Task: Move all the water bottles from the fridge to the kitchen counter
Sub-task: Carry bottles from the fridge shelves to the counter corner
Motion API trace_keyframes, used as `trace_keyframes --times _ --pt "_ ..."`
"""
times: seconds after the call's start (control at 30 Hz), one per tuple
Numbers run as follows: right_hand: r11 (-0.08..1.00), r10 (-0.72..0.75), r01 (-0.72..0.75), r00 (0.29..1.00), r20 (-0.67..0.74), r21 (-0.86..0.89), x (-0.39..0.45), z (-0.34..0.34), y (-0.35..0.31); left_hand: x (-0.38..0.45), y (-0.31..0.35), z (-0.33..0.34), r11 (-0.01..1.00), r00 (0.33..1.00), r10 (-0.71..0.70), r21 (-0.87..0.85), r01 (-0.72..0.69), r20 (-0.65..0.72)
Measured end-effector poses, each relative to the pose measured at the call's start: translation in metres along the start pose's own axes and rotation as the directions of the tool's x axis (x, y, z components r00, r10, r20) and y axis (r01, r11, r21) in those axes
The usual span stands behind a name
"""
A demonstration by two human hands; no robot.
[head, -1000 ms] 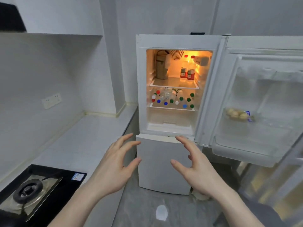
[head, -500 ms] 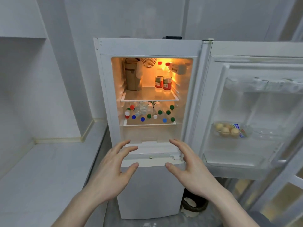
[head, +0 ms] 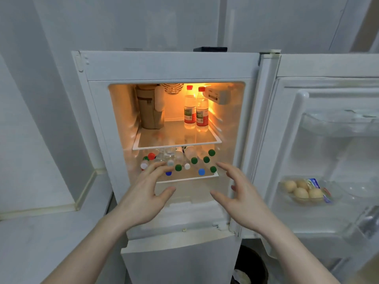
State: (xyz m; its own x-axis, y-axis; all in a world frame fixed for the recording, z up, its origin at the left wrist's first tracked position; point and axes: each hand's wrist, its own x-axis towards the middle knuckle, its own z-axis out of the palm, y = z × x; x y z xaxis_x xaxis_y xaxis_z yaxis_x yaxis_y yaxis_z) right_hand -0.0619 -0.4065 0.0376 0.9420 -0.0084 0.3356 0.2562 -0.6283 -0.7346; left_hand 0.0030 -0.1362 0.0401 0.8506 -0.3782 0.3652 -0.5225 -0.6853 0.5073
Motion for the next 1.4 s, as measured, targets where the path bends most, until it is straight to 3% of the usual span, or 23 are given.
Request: trace_keyframes --times 0.43,0.57,0.9,1.1,1.23,1.4 --pt "0.997 -0.001 0.005 0.998 -0.058 0.080 0.207 0.016 0.072 0.201 -0.041 0.032 0.984 0.987 -0.141 -0.119 0.132 -0.072" --pt "0.996 0.055 -0.050 0.997 -0.059 0.075 0.242 0.028 0.088 0.255 -0.059 0.041 0.963 0.975 -0.221 -0.164 0.212 -0.036" --pt "0.996 0.084 -0.077 0.980 -0.178 0.046 0.312 0.044 0.087 0.402 -0.085 0.049 0.919 0.956 -0.289 -0.296 0.261 -0.054" --pt "0.997 0.023 -0.044 0.953 -0.301 -0.063 0.362 0.059 0.085 0.451 -0.083 0.055 0.863 0.952 -0.306 -0.425 0.275 -0.006" --pt "0.991 0.091 -0.117 0.944 -0.318 -0.065 0.389 0.072 0.096 0.465 -0.086 0.068 0.797 0.935 -0.338 -0.497 0.343 0.104" --pt "0.985 0.142 -0.163 0.948 -0.285 -0.049 0.410 0.072 0.102 0.470 -0.094 0.081 0.831 0.958 -0.277 -0.482 0.277 0.073"
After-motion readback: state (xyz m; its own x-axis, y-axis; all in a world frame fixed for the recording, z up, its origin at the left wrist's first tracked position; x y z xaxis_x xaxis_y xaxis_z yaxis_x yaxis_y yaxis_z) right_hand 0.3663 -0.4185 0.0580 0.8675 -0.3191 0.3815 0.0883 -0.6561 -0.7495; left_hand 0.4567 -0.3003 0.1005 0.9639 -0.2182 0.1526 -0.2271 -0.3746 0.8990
